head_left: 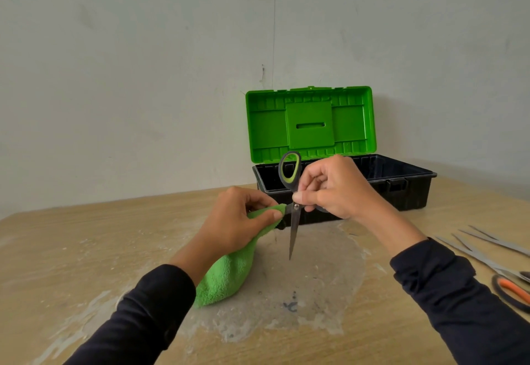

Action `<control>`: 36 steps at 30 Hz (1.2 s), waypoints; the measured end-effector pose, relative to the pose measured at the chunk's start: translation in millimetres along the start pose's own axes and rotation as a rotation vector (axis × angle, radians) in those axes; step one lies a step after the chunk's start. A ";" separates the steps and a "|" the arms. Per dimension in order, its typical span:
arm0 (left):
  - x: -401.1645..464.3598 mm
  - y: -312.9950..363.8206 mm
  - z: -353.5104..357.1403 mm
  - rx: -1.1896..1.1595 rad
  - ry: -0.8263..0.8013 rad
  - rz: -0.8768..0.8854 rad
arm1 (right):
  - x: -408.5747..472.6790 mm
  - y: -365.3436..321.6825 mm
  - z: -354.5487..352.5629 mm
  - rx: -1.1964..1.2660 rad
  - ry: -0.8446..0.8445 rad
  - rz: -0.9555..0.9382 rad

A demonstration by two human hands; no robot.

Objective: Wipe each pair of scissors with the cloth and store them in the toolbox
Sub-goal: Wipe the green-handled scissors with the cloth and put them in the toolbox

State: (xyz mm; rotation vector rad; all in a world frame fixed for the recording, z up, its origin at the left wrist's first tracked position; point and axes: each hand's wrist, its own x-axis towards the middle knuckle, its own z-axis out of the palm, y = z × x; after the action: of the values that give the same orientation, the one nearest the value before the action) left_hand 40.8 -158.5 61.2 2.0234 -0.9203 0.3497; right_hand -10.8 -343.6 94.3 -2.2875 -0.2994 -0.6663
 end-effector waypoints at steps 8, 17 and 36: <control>1.2 3.2 8.0 -0.042 0.033 0.009 | 0.5 -0.8 7.8 -0.044 -0.048 -0.037; -0.1 -1.8 -3.0 0.006 0.041 0.018 | 2.9 6.1 -7.9 0.026 0.020 0.007; -3.9 -12.9 -8.6 0.422 0.213 0.339 | 3.1 9.8 -23.7 0.548 -0.055 0.447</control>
State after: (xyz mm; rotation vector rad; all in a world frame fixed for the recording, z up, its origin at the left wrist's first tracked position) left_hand 48.2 -145.1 56.5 2.1419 -1.1229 0.9978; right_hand -13.3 -367.1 104.6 -1.7587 0.0141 -0.2481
